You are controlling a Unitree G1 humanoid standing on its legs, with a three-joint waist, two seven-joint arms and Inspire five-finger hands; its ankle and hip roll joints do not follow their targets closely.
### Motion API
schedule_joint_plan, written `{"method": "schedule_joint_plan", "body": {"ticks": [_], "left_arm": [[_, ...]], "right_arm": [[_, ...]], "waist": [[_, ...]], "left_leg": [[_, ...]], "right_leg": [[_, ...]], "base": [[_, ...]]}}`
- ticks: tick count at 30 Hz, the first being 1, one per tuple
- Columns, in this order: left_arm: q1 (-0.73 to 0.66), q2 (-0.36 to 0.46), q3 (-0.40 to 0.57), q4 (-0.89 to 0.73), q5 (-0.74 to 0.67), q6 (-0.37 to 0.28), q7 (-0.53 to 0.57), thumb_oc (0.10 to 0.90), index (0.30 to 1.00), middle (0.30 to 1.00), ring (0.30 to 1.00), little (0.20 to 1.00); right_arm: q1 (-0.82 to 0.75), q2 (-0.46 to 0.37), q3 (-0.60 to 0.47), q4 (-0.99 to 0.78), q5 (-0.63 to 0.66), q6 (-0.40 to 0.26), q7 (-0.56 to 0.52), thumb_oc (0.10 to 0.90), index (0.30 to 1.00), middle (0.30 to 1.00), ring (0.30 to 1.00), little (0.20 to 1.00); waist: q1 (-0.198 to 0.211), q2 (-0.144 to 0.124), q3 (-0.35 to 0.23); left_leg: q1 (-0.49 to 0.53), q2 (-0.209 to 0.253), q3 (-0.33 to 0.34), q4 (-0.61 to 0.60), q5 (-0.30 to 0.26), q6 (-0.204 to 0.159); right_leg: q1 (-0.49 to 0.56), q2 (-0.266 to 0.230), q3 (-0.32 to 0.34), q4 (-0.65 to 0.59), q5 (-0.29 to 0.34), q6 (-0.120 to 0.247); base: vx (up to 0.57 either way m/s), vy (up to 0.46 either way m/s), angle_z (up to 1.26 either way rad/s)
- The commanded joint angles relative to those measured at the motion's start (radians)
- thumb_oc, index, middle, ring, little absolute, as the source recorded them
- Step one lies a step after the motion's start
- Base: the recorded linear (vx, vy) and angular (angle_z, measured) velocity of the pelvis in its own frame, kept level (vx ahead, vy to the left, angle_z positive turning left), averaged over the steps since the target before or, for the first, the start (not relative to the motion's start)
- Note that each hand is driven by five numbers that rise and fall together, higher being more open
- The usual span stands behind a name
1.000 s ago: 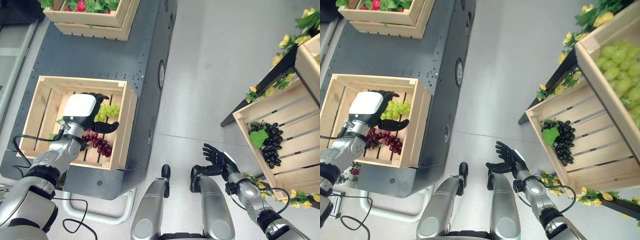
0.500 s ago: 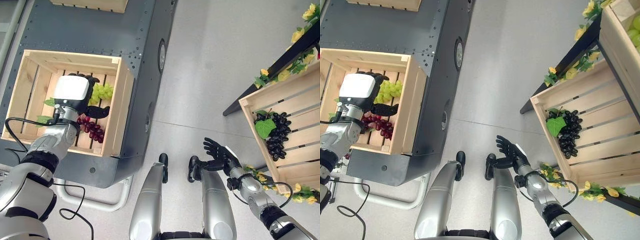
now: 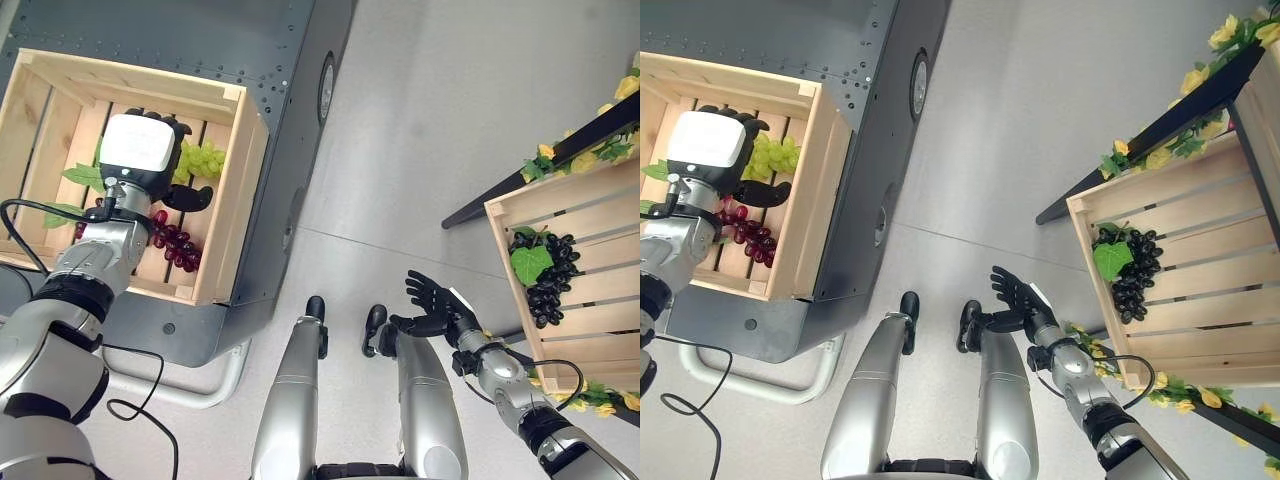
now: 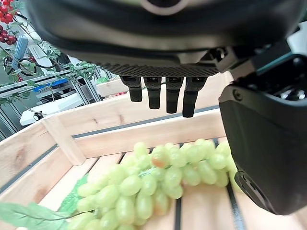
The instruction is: Pick up the fruits from the basket on one side to the basket on the other side
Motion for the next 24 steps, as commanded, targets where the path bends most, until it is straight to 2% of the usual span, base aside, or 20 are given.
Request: {"method": "schedule_joint_plan", "body": {"ticks": [1, 5, 13, 17, 24], "left_arm": [[-0.144, 0.166, 0.012, -0.028, 0.031, 0.084, 0.035, 0.8, 0.9, 0.9, 0.9, 0.9], [-0.168, 0.178, -0.003, -0.036, 0.052, 0.109, 0.009, 0.8, 0.9, 0.9, 0.9, 0.9], [-0.233, 0.198, -0.065, -0.075, 0.091, 0.088, -0.082, 0.8, 0.9, 0.9, 0.9, 0.9], [-0.23, 0.195, -0.063, -0.069, 0.099, 0.039, -0.074, 0.8, 0.9, 0.9, 0.9, 0.9], [-0.244, 0.175, -0.077, -0.038, 0.108, -0.068, 0.024, 0.8, 0.9, 0.9, 0.9, 0.9]], "right_arm": [[0.044, -0.007, -0.021, -0.066, 0.057, -0.083, 0.006, 0.8, 0.9, 0.9, 0.9, 0.9], [0.051, -0.005, -0.022, -0.079, 0.071, -0.082, 0.011, 0.8, 0.9, 0.9, 0.9, 0.9], [0.046, -0.003, -0.032, -0.093, 0.085, -0.095, 0.005, 0.8, 0.9, 0.9, 0.9, 0.9], [0.053, -0.006, -0.041, -0.094, 0.09, -0.092, -0.01, 0.8, 0.9, 0.9, 0.9, 0.9], [0.063, -0.008, -0.053, -0.083, 0.073, -0.081, -0.002, 0.8, 0.9, 0.9, 0.9, 0.9]], "waist": [[0.011, 0.001, -0.015], [0.013, -0.012, -0.015], [0.016, -0.03, -0.015], [0.013, -0.031, -0.015], [-0.005, -0.033, -0.015]], "left_leg": [[0.038, -0.031, 0.083, 0.003, -0.065, 0.045], [0.016, -0.027, 0.076, 0.004, -0.063, 0.047], [-0.038, -0.019, 0.065, 0.012, -0.068, 0.054], [-0.049, -0.022, 0.062, 0.019, -0.071, 0.056], [-0.064, -0.016, 0.07, 0.031, -0.075, 0.056]], "right_leg": [[0.077, 0.023, 0.032, -0.056, 0.045, 0.05], [0.056, 0.025, 0.026, -0.054, 0.051, 0.054], [-0.001, 0.026, 0.018, -0.037, 0.059, 0.06], [-0.014, 0.028, 0.02, -0.027, 0.06, 0.062], [-0.033, 0.036, 0.034, -0.019, 0.064, 0.065]], "base": [[0.06, 0.013, 0.11], [0.02, 0.001, 0.09], [0.0, -0.009, 0.05], [0.0, 0.007, 0.01], [0.01, 0.038, -0.03]]}}
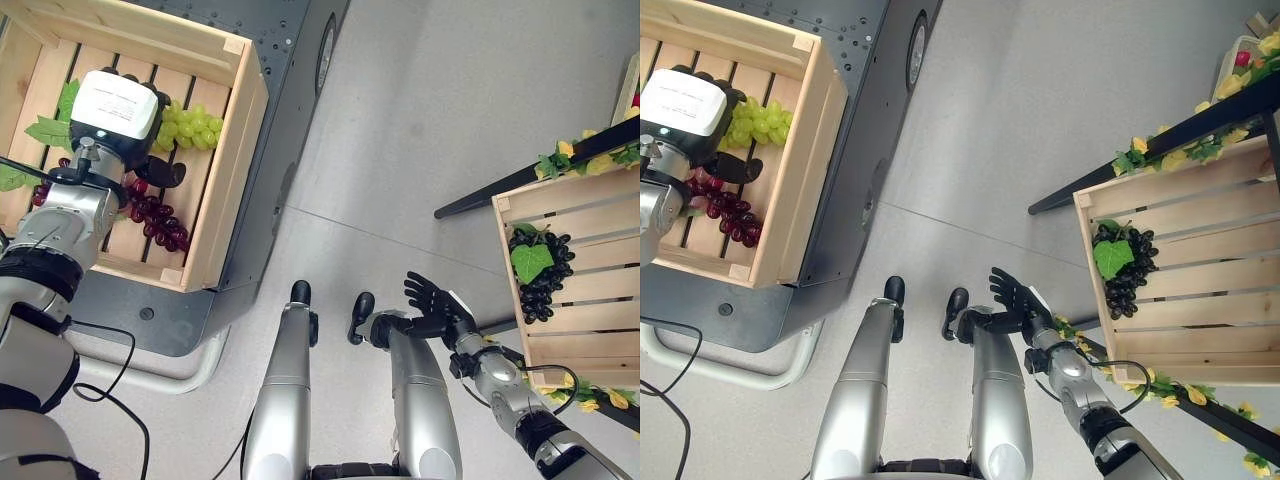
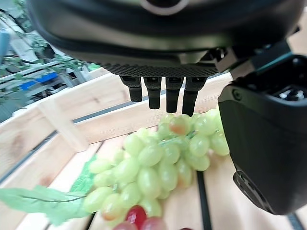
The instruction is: Pick up the fruits from the basket on one side to the basket on the other side
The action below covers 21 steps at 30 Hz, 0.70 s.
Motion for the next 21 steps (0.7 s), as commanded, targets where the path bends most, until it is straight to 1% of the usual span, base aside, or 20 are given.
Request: {"method": "schedule_joint_plan", "body": {"ticks": [1, 7, 10, 11, 12, 13, 14, 15, 16, 19, 21], "left_arm": [[-0.128, 0.098, 0.008, -0.002, 0.032, -0.038, 0.101, 0.8, 0.9, 0.9, 0.9, 0.9], [-0.164, 0.086, -0.03, 0.003, 0.029, -0.042, 0.057, 0.8, 0.9, 0.9, 0.9, 0.9], [-0.163, 0.079, -0.04, 0.004, 0.022, -0.016, -0.011, 0.8, 0.9, 0.9, 0.9, 0.9], [-0.161, 0.076, -0.042, 0.009, 0.021, -0.009, -0.03, 0.717, 0.775, 0.775, 0.775, 0.775], [-0.161, 0.072, -0.045, 0.015, 0.017, -0.001, -0.043, 0.59, 0.585, 0.585, 0.585, 0.585], [-0.162, 0.068, -0.047, 0.023, 0.014, 0.001, -0.05, 0.425, 0.338, 0.338, 0.338, 0.338], [-0.162, 0.063, -0.052, 0.03, 0.004, 0.015, -0.074, 0.4, 0.3, 0.3, 0.3, 0.3], [-0.155, 0.058, -0.05, 0.028, 0.007, 0.041, -0.1, 0.4, 0.3, 0.3, 0.3, 0.3], [-0.147, 0.057, -0.048, 0.025, 0.012, 0.053, -0.103, 0.4, 0.3, 0.3, 0.3, 0.3], [-0.13, 0.059, -0.041, 0.046, 0.025, 0.12, -0.131, 0.4, 0.3, 0.3, 0.3, 0.3], [-0.132, 0.063, -0.044, 0.077, 0.041, 0.187, -0.175, 0.4, 0.3, 0.3, 0.3, 0.3]], "right_arm": [[0.048, -0.025, -0.051, -0.075, 0.031, -0.076, -0.002, 0.8, 0.9, 0.9, 0.9, 0.9], [0.041, -0.025, -0.047, -0.079, 0.035, -0.084, -0.011, 0.8, 0.9, 0.9, 0.9, 0.9], [0.041, -0.024, -0.051, -0.083, 0.037, -0.079, -0.017, 0.8, 0.9, 0.9, 0.9, 0.9], [0.04, -0.025, -0.053, -0.082, 0.039, -0.08, -0.02, 0.8, 0.9, 0.9, 0.9, 0.9], [0.039, -0.028, -0.053, -0.084, 0.041, -0.08, -0.026, 0.8, 0.9, 0.9, 0.9, 0.9], [0.039, -0.029, -0.052, -0.087, 0.041, -0.082, -0.029, 0.8, 0.9, 0.9, 0.9, 0.9], [0.04, -0.029, -0.055, -0.089, 0.043, -0.084, -0.032, 0.8, 0.9, 0.9, 0.9, 0.9], [0.04, -0.028, -0.059, -0.089, 0.044, -0.089, -0.032, 0.8, 0.9, 0.9, 0.9, 0.9], [0.041, -0.028, -0.059, -0.092, 0.043, -0.09, -0.032, 0.8, 0.9, 0.9, 0.9, 0.9], [0.051, -0.03, -0.063, -0.103, 0.042, -0.098, -0.024, 0.8, 0.9, 0.9, 0.9, 0.9], [0.061, -0.033, -0.066, -0.11, 0.048, -0.108, -0.015, 0.8, 0.9, 0.9, 0.9, 0.9]], "waist": [[-0.004, -0.002, -0.014], [-0.011, -0.004, -0.014], [-0.014, -0.005, -0.014], [-0.016, -0.004, -0.014], [-0.017, -0.003, -0.014], [-0.019, -0.004, -0.014], [-0.022, -0.003, -0.014], [-0.022, -0.001, -0.014], [-0.022, -0.001, -0.014], [-0.024, -0.001, -0.014], [-0.027, -0.002, -0.014]], "left_leg": [[0.071, -0.023, 0.084, -0.048, -0.061, 0.035], [0.055, -0.022, 0.084, -0.046, -0.062, 0.034], [0.048, -0.022, 0.084, -0.047, -0.061, 0.034], [0.042, -0.022, 0.083, -0.045, -0.061, 0.034], [0.04, -0.021, 0.084, -0.047, -0.06, 0.033], [0.038, -0.022, 0.084, -0.048, -0.06, 0.034], [0.036, -0.021, 0.085, -0.05, -0.059, 0.034], [0.033, -0.022, 0.084, -0.056, -0.054, 0.031], [0.031, -0.023, 0.083, -0.057, -0.053, 0.031], [0.028, -0.023, 0.083, -0.065, -0.047, 0.031], [0.025, -0.022, 0.082, -0.066, -0.045, 0.031]], "right_leg": [[0.064, 0.031, 0.046, -0.046, 0.059, 0.049], [0.046, 0.036, 0.051, -0.048, 0.063, 0.051], [0.037, 0.037, 0.052, -0.048, 0.064, 0.052], [0.031, 0.037, 0.052, -0.046, 0.065, 0.052], [0.027, 0.037, 0.053, -0.046, 0.064, 0.052], [0.026, 0.038, 0.054, -0.047, 0.065, 0.052], [0.023, 0.038, 0.055, -0.048, 0.064, 0.052], [0.019, 0.039, 0.056, -0.048, 0.064, 0.052], [0.017, 0.039, 0.056, -0.049, 0.065, 0.052], [0.014, 0.038, 0.054, -0.054, 0.066, 0.05], [0.012, 0.036, 0.051, -0.056, 0.066, 0.051]], "base": [[0.0, 0.0, 0.0], [0.0, 0.0, 0.0], [0.0, -0.002, -0.02], [0.0, -0.005, -0.08], [0.0, -0.003, -0.13], [-0.01, -0.004, -0.11], [-0.01, -0.004, -0.07], [0.0, 0.0, 0.0], [0.0, 0.0, 0.0], [0.0, 0.001, -0.01], [0.0, 0.0, 0.0]]}}
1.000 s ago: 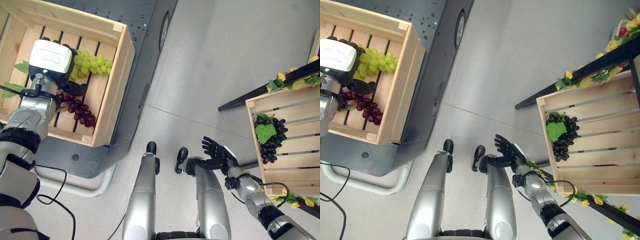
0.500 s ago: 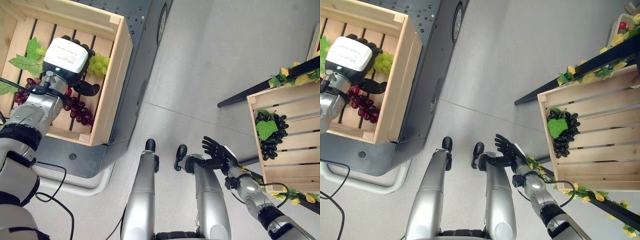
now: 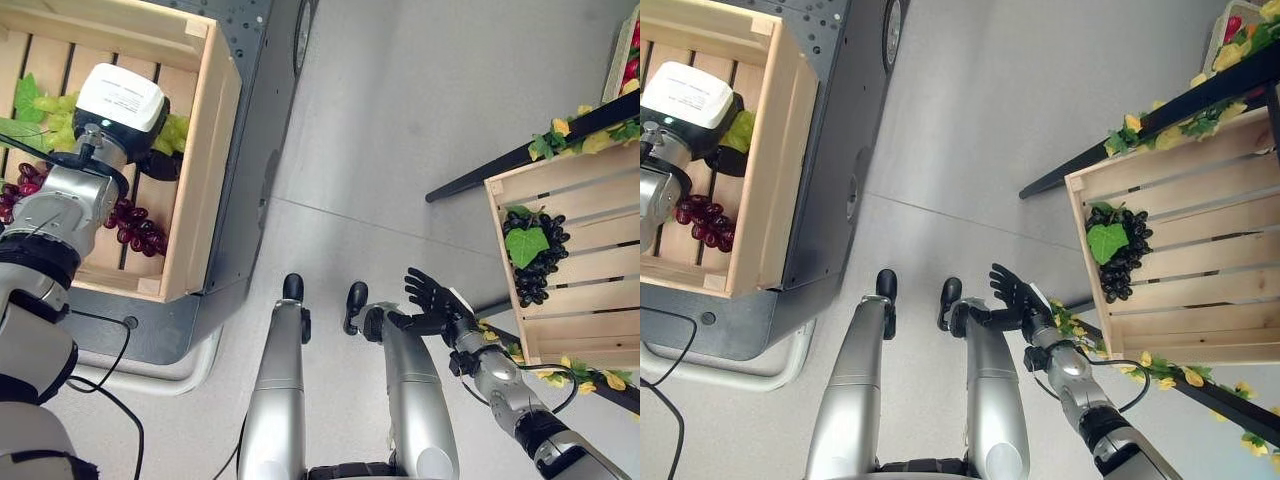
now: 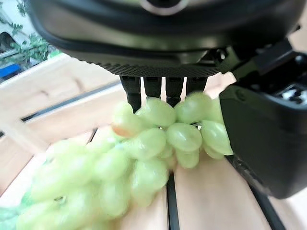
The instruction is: Pick up the fruits from the basket on one side to the basket on the other side
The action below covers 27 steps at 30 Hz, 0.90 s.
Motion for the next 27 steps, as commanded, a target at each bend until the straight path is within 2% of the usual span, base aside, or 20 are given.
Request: {"method": "schedule_joint_plan", "body": {"ticks": [1, 3, 6, 9, 13, 14, 16, 17, 18, 19, 21, 22, 25, 27], "left_arm": [[-0.054, 0.062, 0.021, 0.067, 0.038, 0.178, -0.042, 0.4, 0.3, 0.3, 0.3, 0.3], [-0.055, 0.066, 0.017, 0.096, 0.071, 0.191, -0.054, 0.4, 0.3, 0.3, 0.3, 0.3], [-0.053, 0.075, -0.015, 0.123, 0.182, 0.192, -0.157, 0.4, 0.3, 0.3, 0.3, 0.3], [-0.049, 0.079, -0.029, 0.129, 0.182, 0.189, -0.157, 0.4, 0.3, 0.3, 0.3, 0.3], [-0.053, 0.085, -0.033, 0.143, 0.128, 0.158, -0.082, 0.4, 0.3, 0.3, 0.3, 0.3], [-0.052, 0.088, -0.026, 0.141, 0.079, 0.153, -0.05, 0.4, 0.3, 0.3, 0.3, 0.3], [-0.033, 0.09, 0.011, 0.134, -0.11, 0.148, 0.031, 0.4, 0.3, 0.3, 0.3, 0.3], [-0.026, 0.09, 0.032, 0.133, -0.169, 0.135, 0.053, 0.4, 0.3, 0.3, 0.3, 0.3], [-0.005, 0.089, 0.084, 0.133, -0.308, 0.096, 0.101, 0.4, 0.3, 0.3, 0.3, 0.3], [0.022, 0.084, 0.145, 0.131, -0.349, 0.069, 0.118, 0.4, 0.3, 0.3, 0.3, 0.3], [0.103, 0.066, 0.318, 0.132, -0.475, -0.03, 0.18, 0.4, 0.3, 0.3, 0.3, 0.3], [0.111, 0.065, 0.337, 0.134, -0.492, -0.045, 0.188, 0.4, 0.3, 0.3, 0.3, 0.3], [0.193, 0.033, 0.495, 0.154, -0.608, -0.137, 0.201, 0.4, 0.3, 0.3, 0.3, 0.3], [0.222, 0.011, 0.555, 0.158, -0.638, -0.168, 0.208, 0.4, 0.3, 0.3, 0.3, 0.3]], "right_arm": [[0.054, -0.036, -0.05, -0.095, 0.05, -0.108, -0.007, 0.8, 0.9, 0.9, 0.9, 0.9], [0.057, -0.037, -0.05, -0.104, 0.052, -0.112, -0.006, 0.8, 0.9, 0.9, 0.9, 0.9], [0.057, -0.038, -0.052, -0.118, 0.06, -0.114, -0.003, 0.8, 0.9, 0.9, 0.9, 0.9], [0.048, -0.041, -0.05, -0.123, 0.071, -0.111, 0.002, 0.8, 0.9, 0.9, 0.9, 0.9], [0.04, -0.041, -0.043, -0.131, 0.08, -0.117, 0.014, 0.8, 0.9, 0.9, 0.9, 0.9], [0.039, -0.041, -0.041, -0.133, 0.079, -0.118, 0.015, 0.8, 0.9, 0.9, 0.9, 0.9], [0.044, -0.037, -0.039, -0.143, 0.07, -0.119, 0.009, 0.8, 0.9, 0.9, 0.9, 0.9], [0.045, -0.034, -0.037, -0.147, 0.067, -0.118, 0.004, 0.8, 0.9, 0.9, 0.9, 0.9], [0.049, -0.029, -0.037, -0.151, 0.069, -0.117, 0.0, 0.8, 0.9, 0.9, 0.9, 0.9], [0.057, -0.02, -0.038, -0.154, 0.067, -0.119, -0.004, 0.8, 0.9, 0.9, 0.9, 0.9], [0.076, 0.005, -0.038, -0.162, 0.062, -0.118, -0.015, 0.8, 0.9, 0.9, 0.9, 0.9], [0.075, 0.008, -0.038, -0.162, 0.061, -0.117, -0.015, 0.8, 0.9, 0.9, 0.9, 0.9], [0.088, 0.034, -0.029, -0.169, 0.047, -0.115, -0.025, 0.8, 0.9, 0.9, 0.9, 0.9], [0.089, 0.047, -0.022, -0.173, 0.043, -0.104, -0.037, 0.8, 0.9, 0.9, 0.9, 0.9]], "waist": [[0.007, 0.019, -0.013], [0.006, 0.017, -0.013], [0.005, 0.018, -0.013], [0.007, 0.023, -0.013], [0.009, 0.031, -0.013], [0.011, 0.034, -0.013], [0.015, 0.04, -0.013], [0.016, 0.042, -0.013], [0.02, 0.044, -0.013], [0.024, 0.044, -0.013], [0.035, 0.041, -0.013], [0.035, 0.041, -0.013], [0.04, 0.038, -0.013], [0.039, 0.038, -0.013]], "left_leg": [[0.073, -0.028, 0.057, -0.068, -0.044, 0.029], [0.07, -0.027, 0.057, -0.068, -0.044, 0.028], [0.068, -0.026, 0.057, -0.07, -0.041, 0.026], [0.074, -0.026, 0.061, -0.078, -0.04, 0.026], [0.094, -0.024, 0.066, -0.089, -0.042, 0.027], [0.102, -0.025, 0.069, -0.092, -0.042, 0.027], [0.125, -0.028, 0.072, -0.104, -0.04, 0.026], [0.13, -0.029, 0.073, -0.105, -0.041, 0.026], [0.144, -0.032, 0.073, -0.108, -0.041, 0.025], [0.158, -0.033, 0.072, -0.113, -0.041, 0.026], [0.204, -0.037, 0.068, -0.132, -0.041, 0.027], [0.205, -0.039, 0.066, -0.132, -0.04, 0.027], [0.266, -0.042, 0.063, -0.157, -0.04, 0.028], [0.32, -0.044, 0.064, -0.18, -0.039, 0.028]], "right_leg": [[0.076, 0.022, 0.018, -0.058, 0.057, 0.044], [0.076, 0.022, 0.015, -0.062, 0.057, 0.042], [0.078, 0.018, 0.009, -0.068, 0.06, 0.043], [0.082, 0.015, 0.006, -0.07, 0.058, 0.041], [0.099, 0.009, 0.006, -0.079, 0.056, 0.042], [0.106, 0.009, 0.007, -0.082, 0.055, 0.041], [0.127, 0.007, 0.007, -0.089, 0.052, 0.04], [0.132, 0.007, 0.008, -0.09, 0.051, 0.04], [0.147, 0.006, 0.007, -0.093, 0.048, 0.039], [0.159, 0.006, 0.007, -0.095, 0.046, 0.039], [0.205, 0.008, 0.006, -0.112, 0.041, 0.039], [0.207, 0.007, 0.006, -0.112, 0.041, 0.038], [0.266, 0.01, 0.01, -0.14, 0.037, 0.035], [0.314, 0.012, 0.016, -0.163, 0.037, 0.034]], "base": [[0.0, 0.0, 0.0], [0.0, 0.0, 0.0], [0.0, 0.0, 0.0], [0.0, 0.0, 0.0], [0.0, 0.0, 0.0], [-0.03, 0.005, 0.02], [0.0, 0.0, 0.0], [0.0, 0.0, 0.0], [0.0, 0.0, 0.0], [-0.01, -0.052, 0.01], [0.0, -0.064, 0.03], [0.0, -0.055, 0.05], [-0.01, -0.047, 0.06], [0.0, 0.0, 0.0]]}}
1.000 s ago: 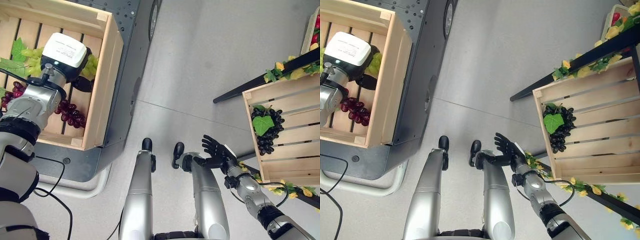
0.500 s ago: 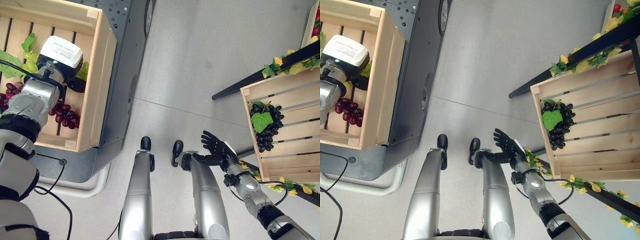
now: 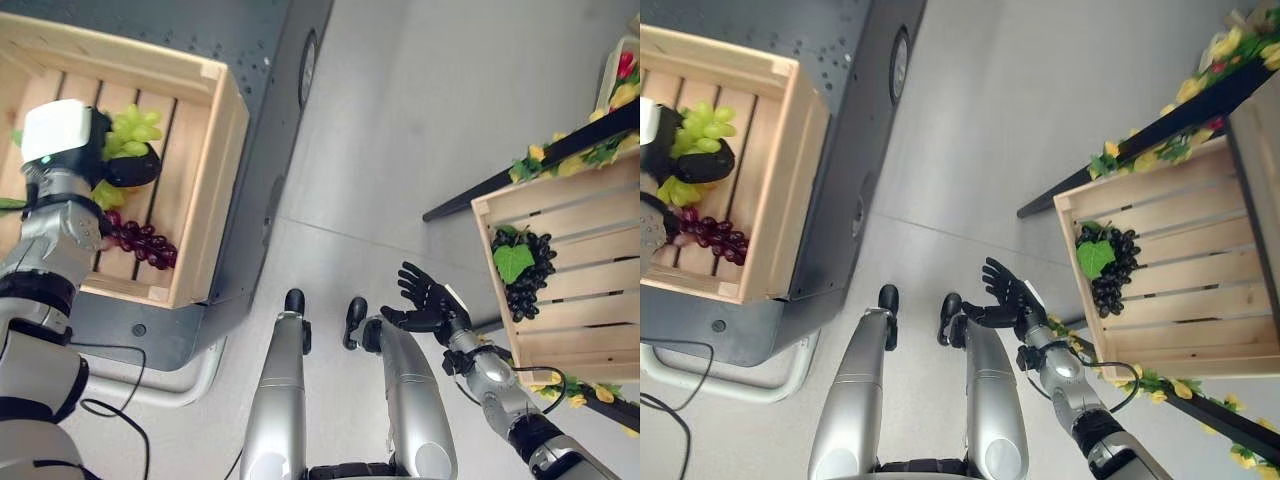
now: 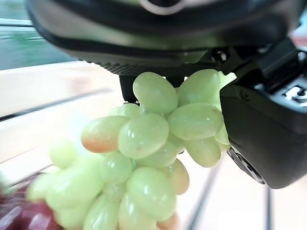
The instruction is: Pick up the fruits from the basket on one side to the basket on the other side
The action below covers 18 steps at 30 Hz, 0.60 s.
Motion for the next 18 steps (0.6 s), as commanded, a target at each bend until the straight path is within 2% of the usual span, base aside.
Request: {"method": "schedule_joint_plan", "body": {"ticks": [1, 2, 4, 7, 11, 18], "left_arm": [[-0.013, 0.052, 0.144, 0.016, -0.097, -0.09, 0.09, 0.4, 0.3, 0.3, 0.3, 0.3], [-0.009, 0.049, 0.15, 0.017, -0.101, -0.095, 0.092, 0.4, 0.3, 0.3, 0.3, 0.3], [0.018, 0.03, 0.183, 0.007, -0.1, -0.147, 0.113, 0.4, 0.3, 0.3, 0.3, 0.3], [0.039, 0.027, 0.197, -0.028, -0.105, -0.187, 0.135, 0.4, 0.3, 0.3, 0.3, 0.3], [0.075, 0.01, 0.255, -0.113, -0.256, -0.255, 0.109, 0.4, 0.3, 0.3, 0.3, 0.3], [0.124, -0.027, 0.312, -0.194, -0.47, -0.288, 0.035, 0.4, 0.3, 0.3, 0.3, 0.3]], "right_arm": [[0.042, 0.002, -0.02, -0.082, 0.008, -0.071, -0.036, 0.8, 0.9, 0.9, 0.9, 0.9], [0.042, 0.003, -0.019, -0.081, 0.007, -0.069, -0.037, 0.8, 0.9, 0.9, 0.9, 0.9], [0.047, 0.007, -0.027, -0.073, 0.001, -0.056, -0.031, 0.8, 0.9, 0.9, 0.9, 0.9], [0.057, 0.007, -0.033, -0.067, -0.004, -0.056, -0.017, 0.8, 0.9, 0.9, 0.9, 0.9], [0.07, 0.016, -0.035, -0.05, -0.015, -0.054, -0.004, 0.8, 0.9, 0.9, 0.9, 0.9], [0.088, 0.031, -0.054, -0.03, -0.017, -0.038, -0.016, 0.8, 0.9, 0.9, 0.9, 0.9]], "waist": [[0.001, 0.038, -0.013], [0.001, 0.039, -0.013], [-0.007, 0.049, -0.013], [-0.009, 0.057, -0.028], [-0.005, 0.074, -0.084], [-0.007, 0.1, -0.178]], "left_leg": [[0.139, -0.055, 0.067, -0.088, -0.046, 0.048], [0.15, -0.055, 0.067, -0.094, -0.045, 0.048], [0.225, -0.057, 0.07, -0.142, -0.032, 0.044], [0.263, -0.058, 0.067, -0.185, -0.017, 0.04], [0.364, -0.062, 0.05, -0.301, 0.015, 0.035], [0.506, -0.073, 0.026, -0.441, 0.041, 0.038]], "right_leg": [[0.146, 0.007, 0.031, -0.1, 0.044, 0.053], [0.155, 0.008, 0.032, -0.105, 0.044, 0.053], [0.221, 0.01, 0.046, -0.149, 0.048, 0.053], [0.252, 0.011, 0.052, -0.184, 0.055, 0.055], [0.341, 0.015, 0.056, -0.3, 0.078, 0.067], [0.482, -0.003, 0.044, -0.449, 0.111, 0.081]], "base": [[0.0, 0.004, 0.04], [0.02, 0.019, 0.03], [0.02, 0.011, -0.02], [0.03, -0.007, -0.05], [0.02, -0.057, -0.04], [0.05, -0.05, -0.06]]}}
